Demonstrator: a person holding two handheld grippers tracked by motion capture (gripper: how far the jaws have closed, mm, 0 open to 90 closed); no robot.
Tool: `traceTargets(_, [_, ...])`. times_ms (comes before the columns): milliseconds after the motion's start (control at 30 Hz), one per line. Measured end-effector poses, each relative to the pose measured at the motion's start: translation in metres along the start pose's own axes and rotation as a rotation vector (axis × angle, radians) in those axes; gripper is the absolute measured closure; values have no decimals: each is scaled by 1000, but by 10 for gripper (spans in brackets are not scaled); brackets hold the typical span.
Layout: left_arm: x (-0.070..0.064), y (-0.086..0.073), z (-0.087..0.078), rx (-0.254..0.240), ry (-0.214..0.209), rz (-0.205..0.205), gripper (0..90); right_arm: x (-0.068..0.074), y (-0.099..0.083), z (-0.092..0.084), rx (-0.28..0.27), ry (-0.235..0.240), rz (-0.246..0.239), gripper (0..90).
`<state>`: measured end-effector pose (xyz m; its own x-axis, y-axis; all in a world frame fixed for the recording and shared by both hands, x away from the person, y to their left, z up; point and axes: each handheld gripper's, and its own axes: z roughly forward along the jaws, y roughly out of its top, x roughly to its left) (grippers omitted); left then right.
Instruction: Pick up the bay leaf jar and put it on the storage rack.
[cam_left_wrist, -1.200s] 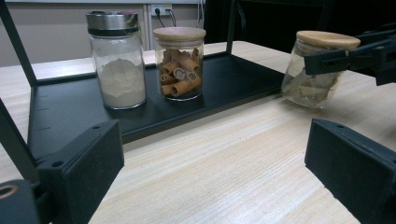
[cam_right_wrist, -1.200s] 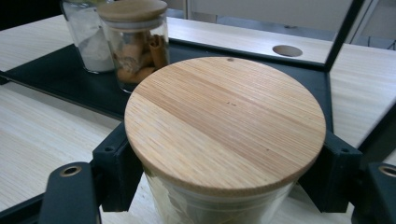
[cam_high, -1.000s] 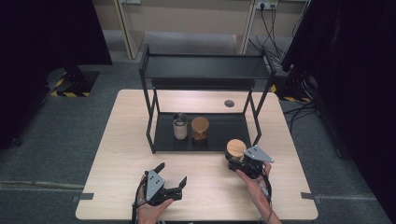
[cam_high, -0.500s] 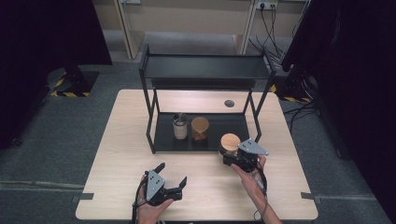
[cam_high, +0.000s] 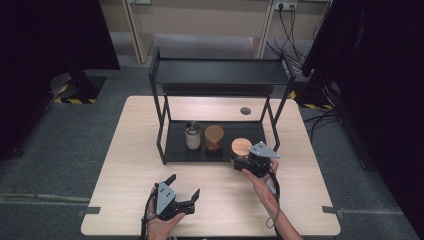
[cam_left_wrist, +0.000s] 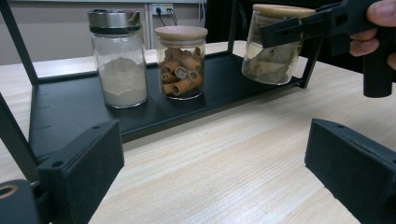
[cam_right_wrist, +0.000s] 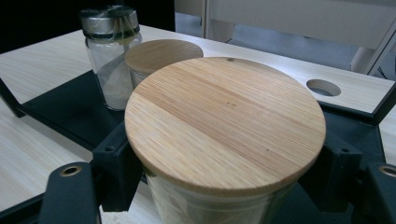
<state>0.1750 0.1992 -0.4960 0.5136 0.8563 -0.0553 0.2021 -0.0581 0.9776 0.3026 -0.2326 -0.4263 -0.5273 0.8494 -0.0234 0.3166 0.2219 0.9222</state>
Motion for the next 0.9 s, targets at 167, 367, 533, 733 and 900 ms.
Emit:
traceTargets(167, [0, 0, 0, 4, -1, 2, 37, 0, 3, 8, 2, -8, 2, 255])
traceTargets(367, [0, 0, 0, 6, 0, 0, 37, 0, 6, 21, 8, -23, 15, 255])
traceTargets(533, [0, 0, 0, 4, -1, 2, 37, 1, 10, 31, 15, -42, 21, 255])
traceTargets(733, [0, 0, 0, 4, -1, 1, 37, 2, 14, 41, 27, -55, 8, 255])
traceTargets(900, [1, 0, 0, 7, -2, -1, 37, -1, 13, 47, 38, -66, 19, 255])
